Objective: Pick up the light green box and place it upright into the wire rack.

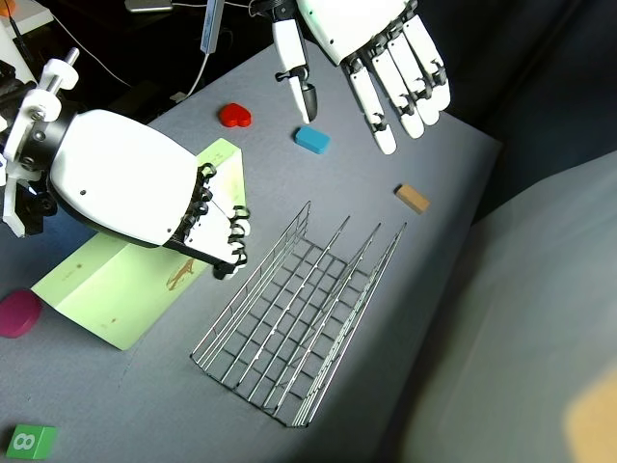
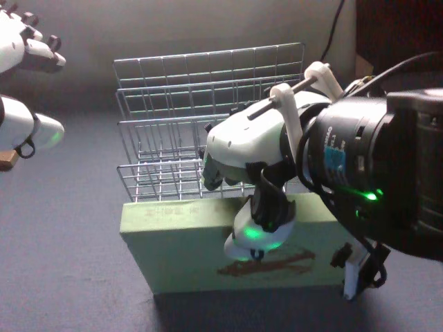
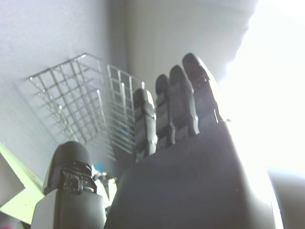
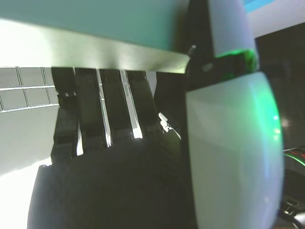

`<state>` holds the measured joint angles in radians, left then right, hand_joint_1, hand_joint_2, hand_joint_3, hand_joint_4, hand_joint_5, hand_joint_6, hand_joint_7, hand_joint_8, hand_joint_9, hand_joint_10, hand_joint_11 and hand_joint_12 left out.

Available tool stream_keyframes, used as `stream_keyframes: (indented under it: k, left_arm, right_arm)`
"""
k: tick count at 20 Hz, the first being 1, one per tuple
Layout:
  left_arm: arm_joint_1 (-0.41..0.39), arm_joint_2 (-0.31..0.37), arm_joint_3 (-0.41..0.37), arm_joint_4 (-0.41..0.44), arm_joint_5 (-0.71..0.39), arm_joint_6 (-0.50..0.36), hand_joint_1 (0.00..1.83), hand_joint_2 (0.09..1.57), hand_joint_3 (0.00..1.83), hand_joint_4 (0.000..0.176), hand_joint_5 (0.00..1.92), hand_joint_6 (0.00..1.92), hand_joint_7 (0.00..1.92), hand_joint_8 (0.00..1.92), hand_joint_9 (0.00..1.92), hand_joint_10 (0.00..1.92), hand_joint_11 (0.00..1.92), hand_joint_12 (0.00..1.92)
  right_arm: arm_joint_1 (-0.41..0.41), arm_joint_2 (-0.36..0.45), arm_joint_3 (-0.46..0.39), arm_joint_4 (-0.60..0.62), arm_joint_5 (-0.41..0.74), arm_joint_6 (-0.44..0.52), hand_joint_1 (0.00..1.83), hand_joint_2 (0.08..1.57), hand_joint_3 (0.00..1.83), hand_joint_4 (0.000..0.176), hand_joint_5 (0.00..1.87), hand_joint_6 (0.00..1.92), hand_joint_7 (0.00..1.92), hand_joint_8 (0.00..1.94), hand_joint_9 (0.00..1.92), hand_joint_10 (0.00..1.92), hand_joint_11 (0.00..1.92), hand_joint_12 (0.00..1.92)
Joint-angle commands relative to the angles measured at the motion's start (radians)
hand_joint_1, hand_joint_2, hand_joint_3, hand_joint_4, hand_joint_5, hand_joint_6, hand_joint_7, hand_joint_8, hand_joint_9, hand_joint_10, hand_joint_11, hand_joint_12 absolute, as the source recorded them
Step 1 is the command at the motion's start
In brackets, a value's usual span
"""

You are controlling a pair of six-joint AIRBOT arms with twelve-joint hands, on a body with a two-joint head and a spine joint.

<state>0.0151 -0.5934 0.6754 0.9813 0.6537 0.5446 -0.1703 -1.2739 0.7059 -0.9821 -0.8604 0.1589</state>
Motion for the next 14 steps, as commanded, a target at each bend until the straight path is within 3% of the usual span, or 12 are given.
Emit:
stream_keyframes:
  k: [1, 3, 4, 5, 6, 7, 8, 10, 11, 12, 14]
  left_arm:
    - [-0.019, 0.004, 0.007, 0.068, -0.041, 0.011, 0.14, 1.24, 0.0, 0.074, 0.3, 0.01, 0.21, 0.01, 0.15, 0.0, 0.0, 0.52]
    - [-0.026, 0.004, 0.01, 0.068, -0.038, 0.024, 0.15, 1.25, 0.0, 0.074, 0.29, 0.0, 0.21, 0.0, 0.16, 0.0, 0.0, 0.52]
    - [-0.027, 0.004, 0.013, 0.068, -0.037, 0.026, 0.15, 1.25, 0.0, 0.074, 0.29, 0.0, 0.21, 0.0, 0.17, 0.01, 0.0, 0.52]
    - [-0.029, 0.004, 0.016, 0.068, -0.036, 0.028, 0.15, 1.25, 0.0, 0.074, 0.29, 0.0, 0.21, 0.0, 0.17, 0.01, 0.0, 0.52]
    - [-0.033, 0.004, 0.017, 0.068, -0.034, 0.036, 0.15, 1.25, 0.0, 0.074, 0.29, 0.0, 0.22, 0.0, 0.17, 0.01, 0.0, 0.52]
    - [-0.042, 0.004, 0.02, 0.068, -0.028, 0.045, 0.15, 1.25, 0.0, 0.074, 0.29, 0.0, 0.21, 0.0, 0.18, 0.01, 0.0, 0.52]
    - [-0.049, 0.004, 0.023, 0.068, -0.027, 0.049, 0.15, 1.25, 0.0, 0.074, 0.3, 0.0, 0.21, 0.0, 0.17, 0.01, 0.0, 0.52]
    - [-0.057, 0.003, 0.031, 0.068, -0.025, 0.049, 0.16, 1.25, 0.0, 0.074, 0.3, 0.0, 0.21, 0.0, 0.18, 0.01, 0.0, 0.52]
    - [-0.063, 0.002, 0.036, 0.068, -0.021, 0.049, 0.16, 1.25, 0.0, 0.074, 0.31, 0.01, 0.21, 0.0, 0.17, 0.0, 0.0, 0.52]
    - [-0.068, 0.002, 0.037, 0.069, -0.019, 0.049, 0.16, 1.25, 0.0, 0.073, 0.31, 0.01, 0.21, 0.0, 0.17, 0.0, 0.0, 0.52]
    - [-0.07, 0.002, 0.037, 0.072, -0.011, 0.048, 0.16, 1.25, 0.0, 0.074, 0.31, 0.01, 0.22, 0.01, 0.17, 0.0, 0.0, 0.52]
  right_arm:
    - [0.018, 0.001, -0.004, -0.067, 0.029, -0.001, 0.98, 1.04, 0.0, 0.0, 0.69, 0.01, 0.84, 0.02, 0.76, 0.07, 0.33, 1.25]
    - [0.022, 0.005, -0.007, -0.067, 0.029, -0.003, 1.09, 1.1, 0.0, 0.0, 0.84, 0.03, 0.95, 0.02, 0.92, 0.13, 0.5, 1.27]
    - [0.025, 0.008, -0.009, -0.067, 0.029, -0.006, 1.18, 1.18, 0.0, 0.0, 0.84, 0.91, 0.98, 0.84, 0.99, 0.19, 0.56, 1.28]
    - [0.026, 0.011, -0.011, -0.067, 0.029, -0.007, 1.19, 1.17, 0.0, 0.0, 0.82, 1.1, 0.95, 1.08, 0.99, 0.3, 0.58, 1.35]
    - [0.029, 0.014, -0.015, -0.067, 0.027, -0.009, 1.2, 1.17, 0.0, 0.0, 0.82, 1.11, 0.96, 1.13, 0.96, 0.5, 0.61, 1.4]
    - [0.031, 0.018, -0.019, -0.067, 0.026, -0.01, 1.33, 1.16, 0.0, 0.0, 0.84, 1.03, 0.95, 1.08, 0.84, 1.23, 0.64, 1.45]
    - [0.034, 0.023, -0.026, -0.067, 0.025, -0.014, 1.35, 1.16, 0.0, 0.0, 0.84, 1.02, 0.94, 1.07, 0.8, 1.4, 0.65, 1.48]
    - [0.037, 0.033, -0.036, -0.067, 0.023, -0.019, 1.36, 1.16, 0.0, 0.0, 0.86, 0.99, 0.94, 1.07, 0.79, 1.46, 0.69, 1.51]
    - [0.042, 0.04, -0.043, -0.067, 0.02, -0.023, 1.24, 1.15, 0.0, 0.0, 0.89, 0.99, 0.96, 1.14, 0.79, 1.22, 0.69, 1.51]
    - [0.048, 0.046, -0.049, -0.067, 0.019, -0.024, 1.22, 1.14, 0.0, 0.0, 0.9, 1.0, 0.97, 1.14, 0.82, 1.13, 0.7, 1.5]
    - [0.072, 0.064, -0.063, -0.065, 0.014, -0.024, 1.22, 1.14, 0.0, 0.0, 0.9, 1.0, 0.97, 1.14, 0.84, 1.1, 0.7, 1.5]
